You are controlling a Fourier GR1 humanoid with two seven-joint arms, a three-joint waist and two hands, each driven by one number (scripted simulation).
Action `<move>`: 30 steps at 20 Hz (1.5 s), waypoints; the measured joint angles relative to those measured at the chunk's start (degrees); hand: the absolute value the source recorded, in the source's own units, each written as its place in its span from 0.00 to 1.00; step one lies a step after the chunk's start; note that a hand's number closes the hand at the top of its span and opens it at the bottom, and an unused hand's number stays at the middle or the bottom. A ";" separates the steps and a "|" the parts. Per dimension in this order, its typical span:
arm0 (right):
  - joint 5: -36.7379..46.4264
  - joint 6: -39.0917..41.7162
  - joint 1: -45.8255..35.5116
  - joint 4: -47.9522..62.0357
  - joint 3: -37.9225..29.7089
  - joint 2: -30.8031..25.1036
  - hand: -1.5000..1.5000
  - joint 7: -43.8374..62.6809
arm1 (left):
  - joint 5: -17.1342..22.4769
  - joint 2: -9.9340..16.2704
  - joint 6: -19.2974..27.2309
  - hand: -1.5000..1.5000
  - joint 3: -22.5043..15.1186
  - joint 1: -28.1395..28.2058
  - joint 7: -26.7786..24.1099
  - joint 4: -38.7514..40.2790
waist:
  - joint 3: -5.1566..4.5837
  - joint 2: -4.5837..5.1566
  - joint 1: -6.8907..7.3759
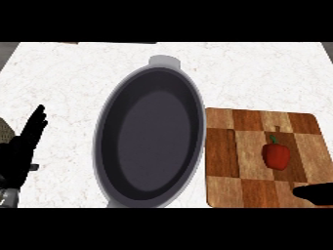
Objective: Pick the bell pepper from the cutting board and place it in the pot
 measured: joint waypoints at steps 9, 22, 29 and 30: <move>-10.39 10.02 -14.20 7.88 3.60 3.45 0.00 5.53 | -1.02 -0.39 -0.05 0.50 0.86 -0.81 0.73 0.75 | 0.25 -0.23 -0.24; -11.69 16.38 -25.63 24.49 7.26 8.86 0.00 5.81 | -1.49 -0.85 -1.43 0.50 2.51 0.11 1.34 -0.39 | 0.29 -0.39 -0.92; -10.59 18.23 -27.98 31.78 7.40 12.42 0.00 4.74 | -2.30 -1.27 -1.62 0.50 3.63 1.14 1.93 -1.44 | 0.34 -0.49 -1.37; -10.44 18.38 -27.88 32.25 7.31 12.56 0.00 4.54 | -2.49 -1.59 -1.73 0.50 3.78 0.95 1.21 -0.67 | 0.40 -0.53 -1.51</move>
